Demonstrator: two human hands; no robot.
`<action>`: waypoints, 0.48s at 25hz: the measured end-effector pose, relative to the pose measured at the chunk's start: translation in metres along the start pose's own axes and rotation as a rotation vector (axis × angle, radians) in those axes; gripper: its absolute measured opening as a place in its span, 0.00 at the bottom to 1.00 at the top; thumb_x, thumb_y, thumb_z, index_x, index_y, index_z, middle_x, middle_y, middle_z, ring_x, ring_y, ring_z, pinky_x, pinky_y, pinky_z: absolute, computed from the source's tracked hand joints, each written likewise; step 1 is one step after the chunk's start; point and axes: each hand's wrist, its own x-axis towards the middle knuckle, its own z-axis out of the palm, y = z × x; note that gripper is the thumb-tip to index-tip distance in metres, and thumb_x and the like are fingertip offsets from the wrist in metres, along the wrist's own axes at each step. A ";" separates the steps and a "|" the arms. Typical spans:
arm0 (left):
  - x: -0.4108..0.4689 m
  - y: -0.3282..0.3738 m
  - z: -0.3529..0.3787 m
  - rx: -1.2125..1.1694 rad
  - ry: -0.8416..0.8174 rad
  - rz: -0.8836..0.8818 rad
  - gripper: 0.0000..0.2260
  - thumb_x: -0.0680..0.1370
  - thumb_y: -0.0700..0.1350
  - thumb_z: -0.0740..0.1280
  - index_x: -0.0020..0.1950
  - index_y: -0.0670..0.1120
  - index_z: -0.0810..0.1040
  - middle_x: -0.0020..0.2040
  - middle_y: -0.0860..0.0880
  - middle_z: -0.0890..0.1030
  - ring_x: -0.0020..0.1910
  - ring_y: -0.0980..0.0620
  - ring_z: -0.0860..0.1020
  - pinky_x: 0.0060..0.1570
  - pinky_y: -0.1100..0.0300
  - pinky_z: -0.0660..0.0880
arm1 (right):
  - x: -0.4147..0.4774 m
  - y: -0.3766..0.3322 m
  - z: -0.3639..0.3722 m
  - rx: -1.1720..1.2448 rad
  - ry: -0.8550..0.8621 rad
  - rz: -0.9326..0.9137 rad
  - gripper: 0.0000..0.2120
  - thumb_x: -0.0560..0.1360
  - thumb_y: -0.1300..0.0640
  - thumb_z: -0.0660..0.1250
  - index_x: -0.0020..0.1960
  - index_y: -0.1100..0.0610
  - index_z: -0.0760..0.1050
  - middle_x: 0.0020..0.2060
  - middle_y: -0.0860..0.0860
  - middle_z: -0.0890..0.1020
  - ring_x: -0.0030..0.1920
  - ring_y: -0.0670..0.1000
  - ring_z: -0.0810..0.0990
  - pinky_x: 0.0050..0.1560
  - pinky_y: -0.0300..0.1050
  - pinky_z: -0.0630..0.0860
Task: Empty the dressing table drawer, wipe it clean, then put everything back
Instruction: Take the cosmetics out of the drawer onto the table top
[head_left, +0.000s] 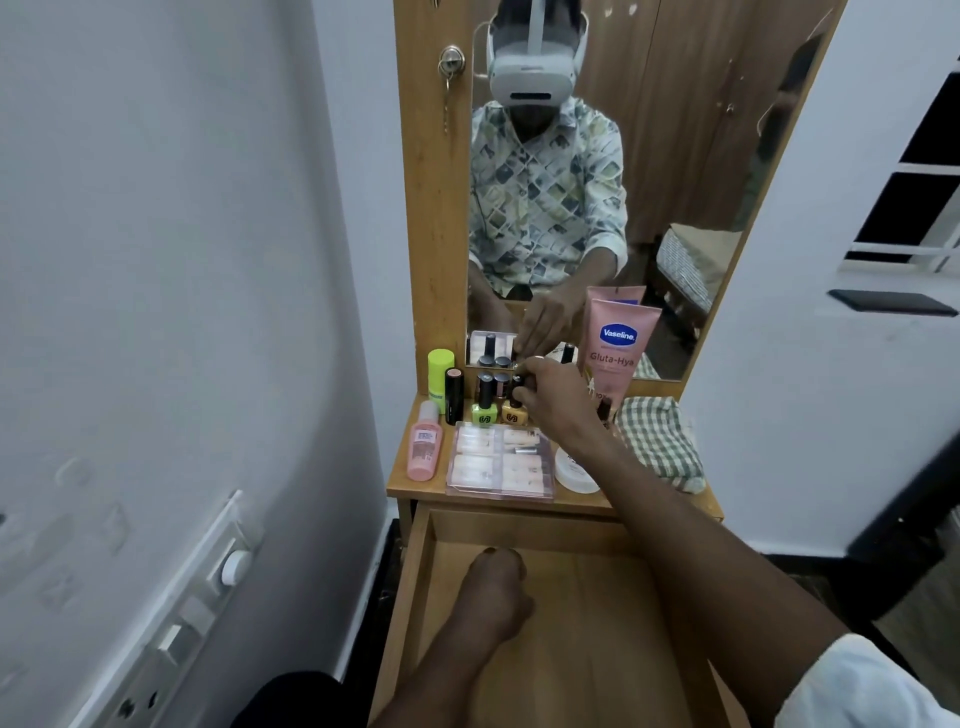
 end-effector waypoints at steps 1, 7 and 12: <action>0.001 0.000 0.002 0.004 0.000 -0.004 0.14 0.76 0.42 0.71 0.60 0.45 0.78 0.60 0.48 0.77 0.56 0.50 0.77 0.52 0.61 0.76 | 0.000 0.001 0.001 0.013 0.004 0.004 0.09 0.74 0.62 0.70 0.54 0.59 0.80 0.45 0.55 0.83 0.47 0.53 0.80 0.47 0.46 0.78; 0.004 0.001 -0.002 0.003 0.013 -0.009 0.13 0.77 0.37 0.68 0.61 0.44 0.78 0.62 0.46 0.77 0.58 0.49 0.77 0.52 0.62 0.74 | -0.005 -0.003 -0.006 0.019 0.067 -0.005 0.10 0.76 0.67 0.65 0.55 0.60 0.79 0.44 0.55 0.83 0.42 0.51 0.82 0.41 0.46 0.81; 0.005 -0.001 -0.014 0.001 0.005 0.010 0.13 0.78 0.37 0.64 0.61 0.43 0.79 0.61 0.45 0.78 0.58 0.48 0.77 0.51 0.61 0.73 | -0.039 -0.016 -0.045 0.018 0.145 -0.053 0.08 0.77 0.62 0.66 0.55 0.61 0.80 0.45 0.54 0.84 0.42 0.47 0.80 0.44 0.36 0.76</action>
